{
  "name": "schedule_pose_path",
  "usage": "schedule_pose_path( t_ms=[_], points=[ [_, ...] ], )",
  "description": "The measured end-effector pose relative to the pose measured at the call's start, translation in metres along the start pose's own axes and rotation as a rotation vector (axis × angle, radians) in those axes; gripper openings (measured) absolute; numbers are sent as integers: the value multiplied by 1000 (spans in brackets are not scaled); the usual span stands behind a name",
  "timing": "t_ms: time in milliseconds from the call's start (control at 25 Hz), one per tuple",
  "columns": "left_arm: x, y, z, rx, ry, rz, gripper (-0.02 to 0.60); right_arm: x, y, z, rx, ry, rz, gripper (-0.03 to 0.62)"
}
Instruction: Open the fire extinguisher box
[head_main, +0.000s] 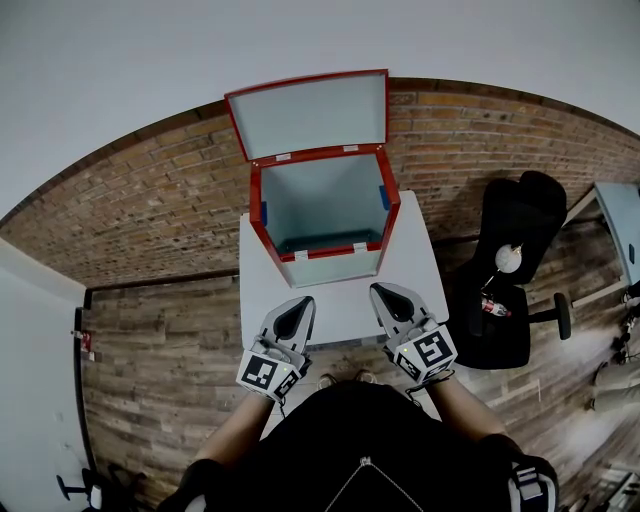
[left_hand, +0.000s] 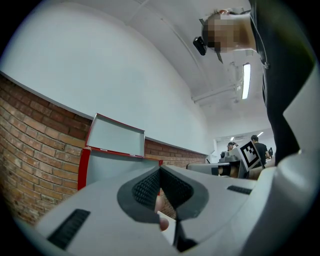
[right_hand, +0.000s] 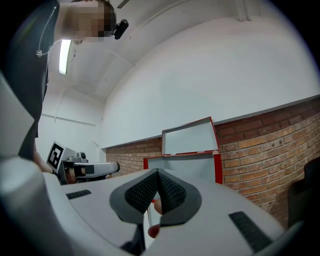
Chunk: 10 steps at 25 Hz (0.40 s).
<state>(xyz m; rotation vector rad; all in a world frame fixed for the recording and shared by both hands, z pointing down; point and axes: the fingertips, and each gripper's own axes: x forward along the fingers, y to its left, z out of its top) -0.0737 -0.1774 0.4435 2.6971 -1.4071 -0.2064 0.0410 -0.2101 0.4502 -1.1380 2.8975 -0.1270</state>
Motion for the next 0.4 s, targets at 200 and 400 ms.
schedule_pose_path(
  t_ms=[200,400],
  points=[
    [0,-1,-1,3,5,-1,48,-1,-4,-1,-6,10,-15,17],
    [1,-1,2,2,6,4,48,-3,-3,0,-8,17,-20,17]
  ],
)
